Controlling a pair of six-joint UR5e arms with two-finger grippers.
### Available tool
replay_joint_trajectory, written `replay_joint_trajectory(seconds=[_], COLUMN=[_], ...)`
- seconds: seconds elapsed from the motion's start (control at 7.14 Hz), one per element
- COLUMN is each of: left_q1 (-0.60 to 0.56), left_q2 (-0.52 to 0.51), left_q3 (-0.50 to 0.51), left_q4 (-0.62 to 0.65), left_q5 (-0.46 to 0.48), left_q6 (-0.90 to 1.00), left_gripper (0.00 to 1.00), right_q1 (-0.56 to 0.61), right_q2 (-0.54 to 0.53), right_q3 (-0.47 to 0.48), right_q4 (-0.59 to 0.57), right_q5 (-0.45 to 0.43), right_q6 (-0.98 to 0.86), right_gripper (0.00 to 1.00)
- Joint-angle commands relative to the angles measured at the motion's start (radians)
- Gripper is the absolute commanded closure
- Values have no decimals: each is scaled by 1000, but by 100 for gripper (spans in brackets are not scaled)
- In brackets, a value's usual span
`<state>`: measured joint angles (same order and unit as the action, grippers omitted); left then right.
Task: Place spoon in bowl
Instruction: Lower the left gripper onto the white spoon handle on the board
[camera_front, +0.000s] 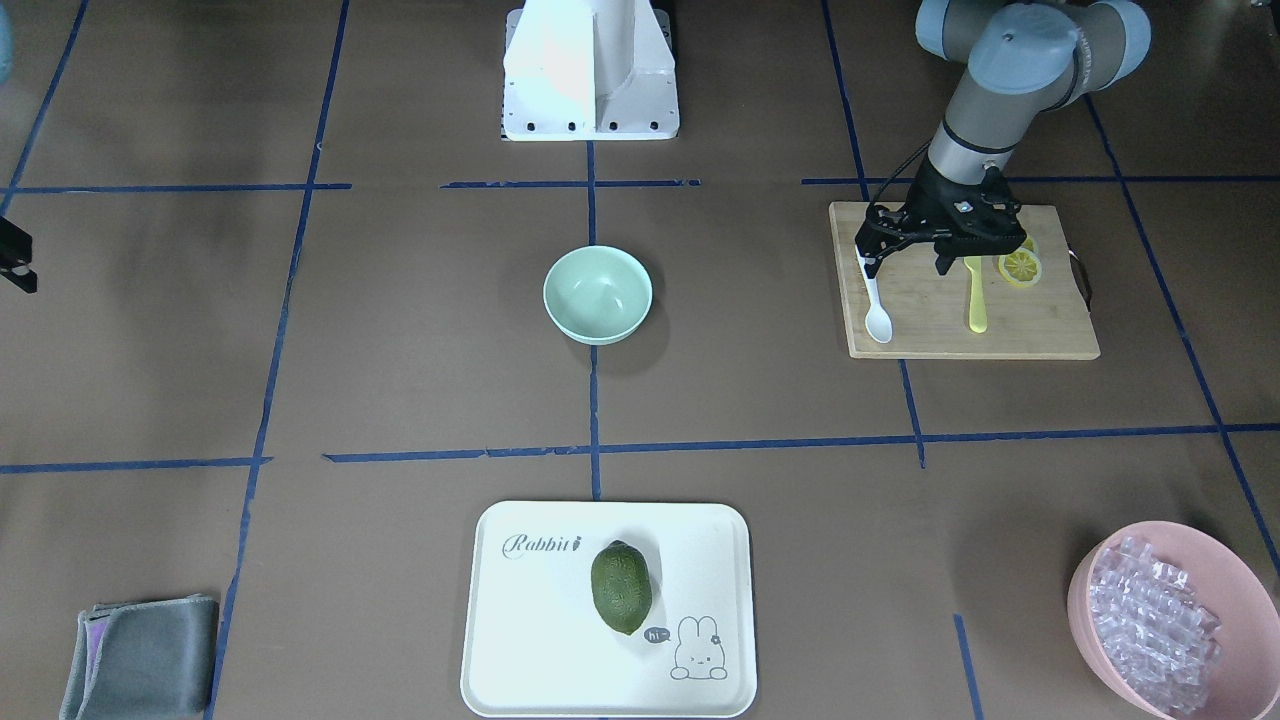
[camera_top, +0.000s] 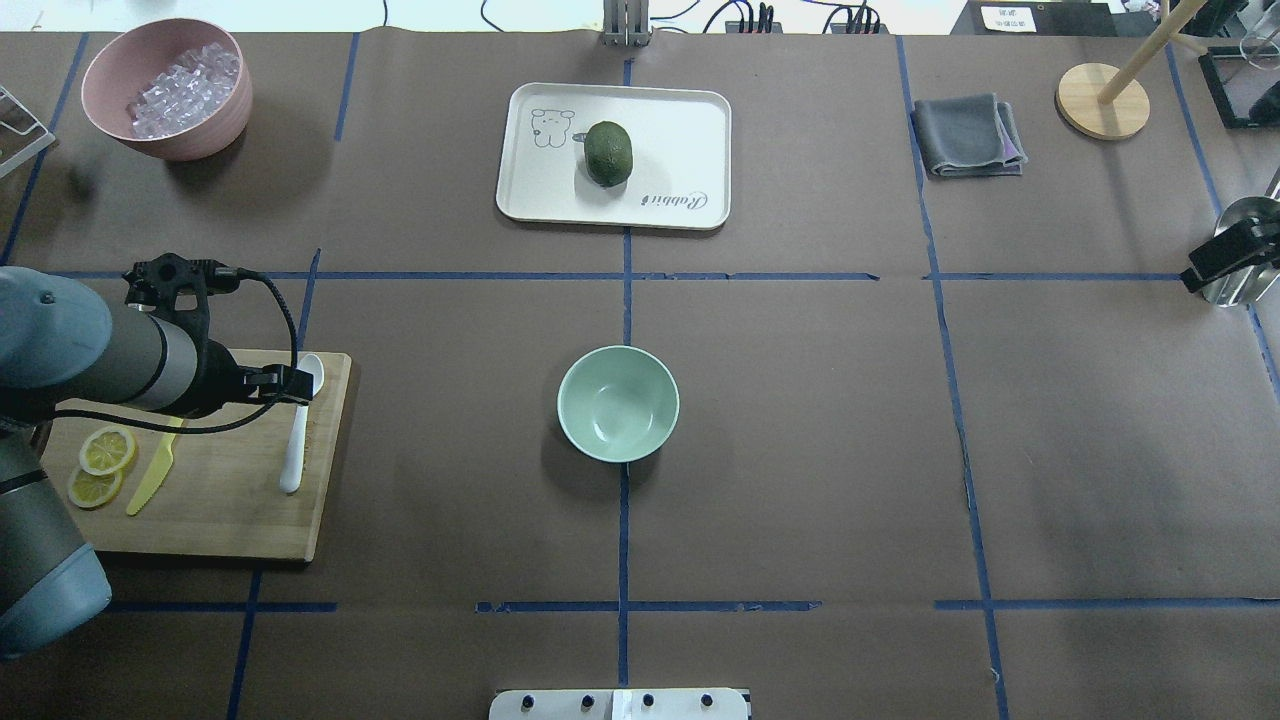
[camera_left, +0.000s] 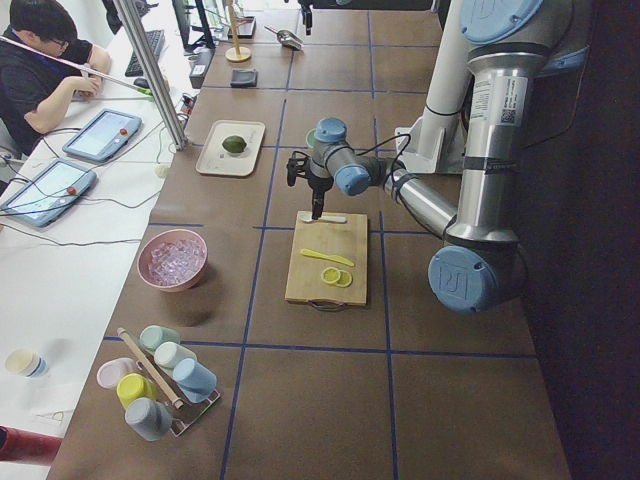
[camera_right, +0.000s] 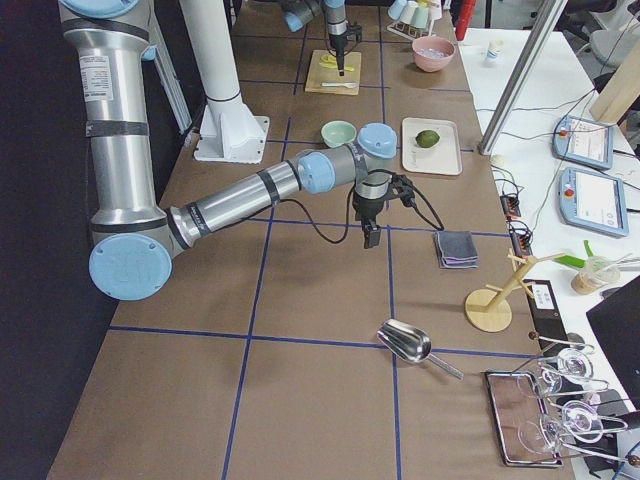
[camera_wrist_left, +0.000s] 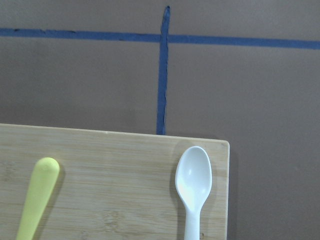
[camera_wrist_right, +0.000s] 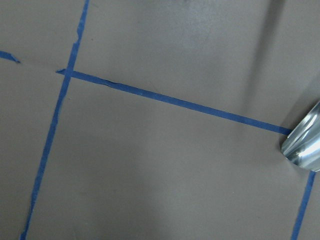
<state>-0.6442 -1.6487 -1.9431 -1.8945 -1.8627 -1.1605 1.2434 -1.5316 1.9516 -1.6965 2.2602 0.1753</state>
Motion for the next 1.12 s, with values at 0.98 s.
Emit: replay_joint_trajectory(seconds=[0.98], left_q1=[21], left_q2=[-59], left_q3=[105], left_q4=[-20], left_q5=[0], left_q6=[-11], left_gripper=[25], right_q1=[31], right_q2=[-32], right_q3=[0], right_q4=[0], right_q5=[10], right_q6=[-33], right_gripper=[0])
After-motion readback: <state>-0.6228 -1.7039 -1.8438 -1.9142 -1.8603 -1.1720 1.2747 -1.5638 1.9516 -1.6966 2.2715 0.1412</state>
